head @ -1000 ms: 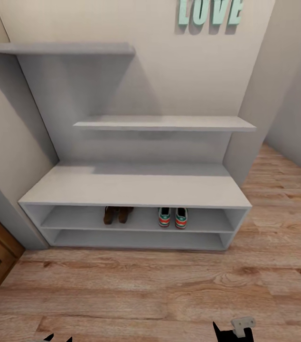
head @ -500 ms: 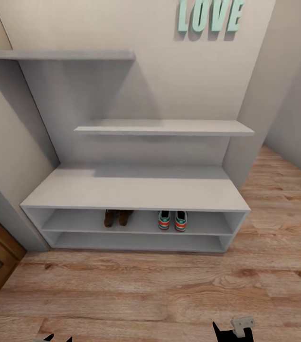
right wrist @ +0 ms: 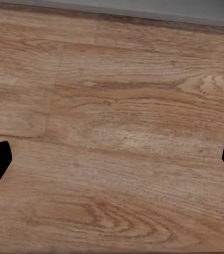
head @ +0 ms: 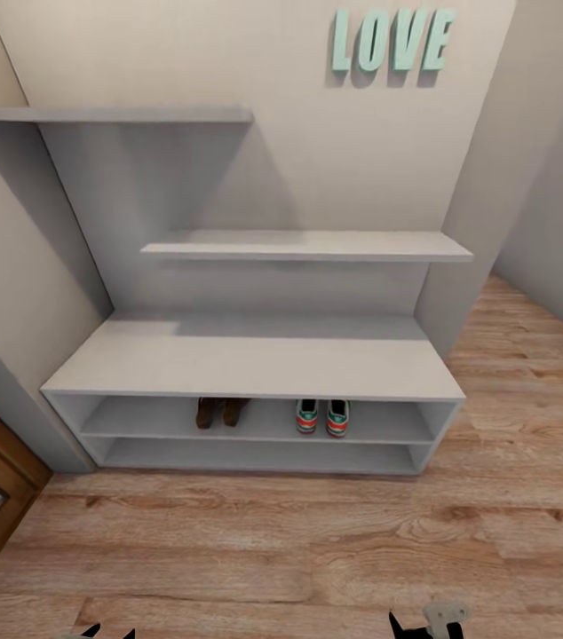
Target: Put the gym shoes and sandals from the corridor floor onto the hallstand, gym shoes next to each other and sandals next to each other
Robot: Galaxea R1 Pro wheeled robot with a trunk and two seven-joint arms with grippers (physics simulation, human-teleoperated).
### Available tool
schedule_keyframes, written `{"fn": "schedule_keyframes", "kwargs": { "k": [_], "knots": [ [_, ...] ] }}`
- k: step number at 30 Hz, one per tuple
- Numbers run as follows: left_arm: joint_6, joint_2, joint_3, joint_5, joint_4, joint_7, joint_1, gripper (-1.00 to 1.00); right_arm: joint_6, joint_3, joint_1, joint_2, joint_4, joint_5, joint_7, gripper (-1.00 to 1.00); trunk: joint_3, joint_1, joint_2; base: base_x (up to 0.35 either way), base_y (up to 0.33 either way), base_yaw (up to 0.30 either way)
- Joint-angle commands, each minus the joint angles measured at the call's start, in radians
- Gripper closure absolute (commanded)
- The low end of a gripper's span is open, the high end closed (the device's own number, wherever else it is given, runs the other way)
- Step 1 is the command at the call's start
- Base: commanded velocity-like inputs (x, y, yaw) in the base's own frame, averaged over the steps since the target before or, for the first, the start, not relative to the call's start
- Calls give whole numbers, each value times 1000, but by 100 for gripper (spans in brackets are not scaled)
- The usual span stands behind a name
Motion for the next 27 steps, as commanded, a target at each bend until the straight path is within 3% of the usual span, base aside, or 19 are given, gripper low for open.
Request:
{"fn": "schedule_keyframes", "kwargs": {
  "k": [1,6,27],
  "knots": [
    [-3,0,6,-3,1,-6,-1,-100,-3,-9,0,0,1,4,6,-100,2,-4,7,0,0,0],
    [-5,0,6,-3,1,-6,-1,-100,-2,-9,4,4,1,4,5,-100,18,-23,42,0,0,0],
    [-5,1,13,7,1,-6,-1,-100,-2,-9,4,5,0,4,5,-100,18,-23,42,0,0,0]
  ]
}}
